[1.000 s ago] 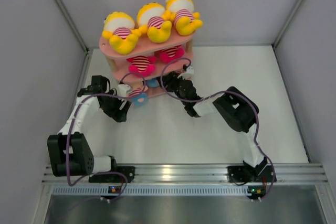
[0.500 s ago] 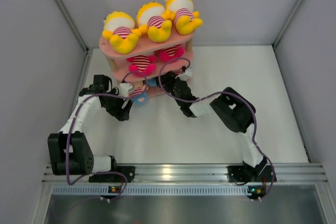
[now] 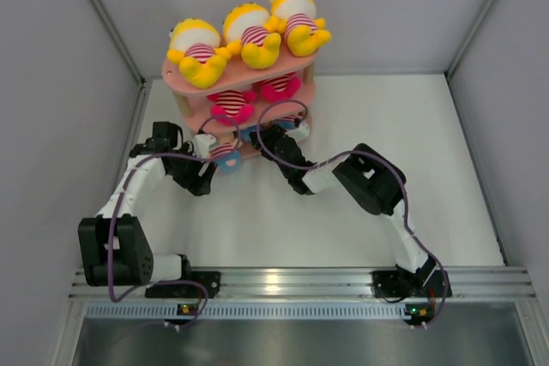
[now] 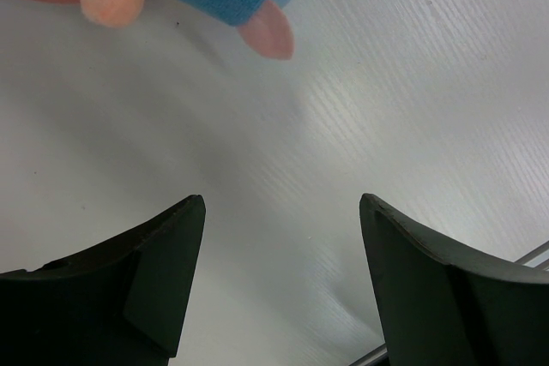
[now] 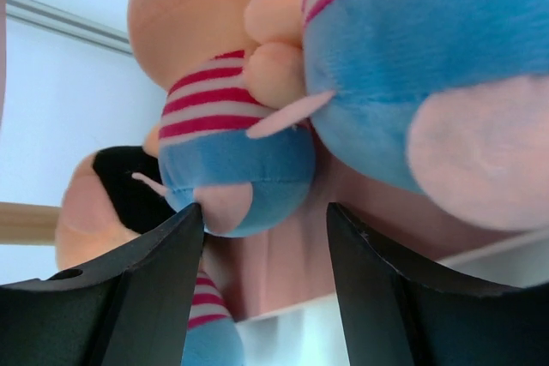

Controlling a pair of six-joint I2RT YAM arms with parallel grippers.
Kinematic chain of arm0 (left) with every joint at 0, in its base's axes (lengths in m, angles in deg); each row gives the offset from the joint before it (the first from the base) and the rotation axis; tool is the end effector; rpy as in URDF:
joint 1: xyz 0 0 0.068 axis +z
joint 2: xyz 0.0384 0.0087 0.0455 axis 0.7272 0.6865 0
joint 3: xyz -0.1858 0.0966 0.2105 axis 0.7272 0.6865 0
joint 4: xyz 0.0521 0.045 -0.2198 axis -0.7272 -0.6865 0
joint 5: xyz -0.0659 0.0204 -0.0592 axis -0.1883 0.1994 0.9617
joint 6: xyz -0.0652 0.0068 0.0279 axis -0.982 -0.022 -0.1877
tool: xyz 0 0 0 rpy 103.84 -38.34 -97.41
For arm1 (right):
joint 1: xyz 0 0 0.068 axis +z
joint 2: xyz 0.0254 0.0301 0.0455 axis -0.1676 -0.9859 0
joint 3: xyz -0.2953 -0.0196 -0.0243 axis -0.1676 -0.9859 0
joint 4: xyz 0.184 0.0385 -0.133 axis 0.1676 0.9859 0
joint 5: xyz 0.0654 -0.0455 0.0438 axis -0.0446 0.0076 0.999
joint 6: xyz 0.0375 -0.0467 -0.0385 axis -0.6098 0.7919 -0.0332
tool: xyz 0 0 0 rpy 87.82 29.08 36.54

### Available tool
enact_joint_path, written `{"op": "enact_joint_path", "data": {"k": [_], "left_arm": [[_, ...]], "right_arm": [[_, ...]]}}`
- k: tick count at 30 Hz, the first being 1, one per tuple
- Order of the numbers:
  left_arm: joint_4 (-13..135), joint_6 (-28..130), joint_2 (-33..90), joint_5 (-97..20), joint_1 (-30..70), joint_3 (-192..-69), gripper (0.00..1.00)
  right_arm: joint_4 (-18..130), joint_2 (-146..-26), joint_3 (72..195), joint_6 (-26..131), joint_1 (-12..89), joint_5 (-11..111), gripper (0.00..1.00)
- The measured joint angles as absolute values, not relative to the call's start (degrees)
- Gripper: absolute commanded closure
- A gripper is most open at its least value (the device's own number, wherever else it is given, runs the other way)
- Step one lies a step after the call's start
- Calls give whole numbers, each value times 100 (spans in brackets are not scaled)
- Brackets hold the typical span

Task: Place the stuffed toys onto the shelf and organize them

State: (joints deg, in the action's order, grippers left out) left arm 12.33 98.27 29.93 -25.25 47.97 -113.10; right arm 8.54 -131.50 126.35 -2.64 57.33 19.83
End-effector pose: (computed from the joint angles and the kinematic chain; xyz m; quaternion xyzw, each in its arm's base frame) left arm 0.2196 -0.0165 0.2518 0.3184 0.9119 -0.1164 0.2315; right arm 0.3403 0.3399 0.1724 0.2180 0.7356 0.4200 0.4847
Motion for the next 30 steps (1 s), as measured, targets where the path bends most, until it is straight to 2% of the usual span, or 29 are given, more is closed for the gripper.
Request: {"op": "enact_joint_path", "data": {"k": [8,10,19,22,30], "left_arm": [[1238,9829,2993,-2530,4799,-11295,21],[1235,9829,2993,-2545,4797,-11288,21],[1238,9831,2993,-2571,4797,-11288,21],[1238,9829,2993,-2574,4799,-11288,21],[1246,9827,2995,-2571,4797,-11288,21]], "right_arm": [[987,-13213,12845,-504,5766,1935,40],[967,-13237,12845,-493,5766,1917,43],[642,-13386,12845,-434,5759,1827,83],[539,-13390,12843,-397,5748,1808,100],[279,-13327,12487,-270,5735,1696,100]]}}
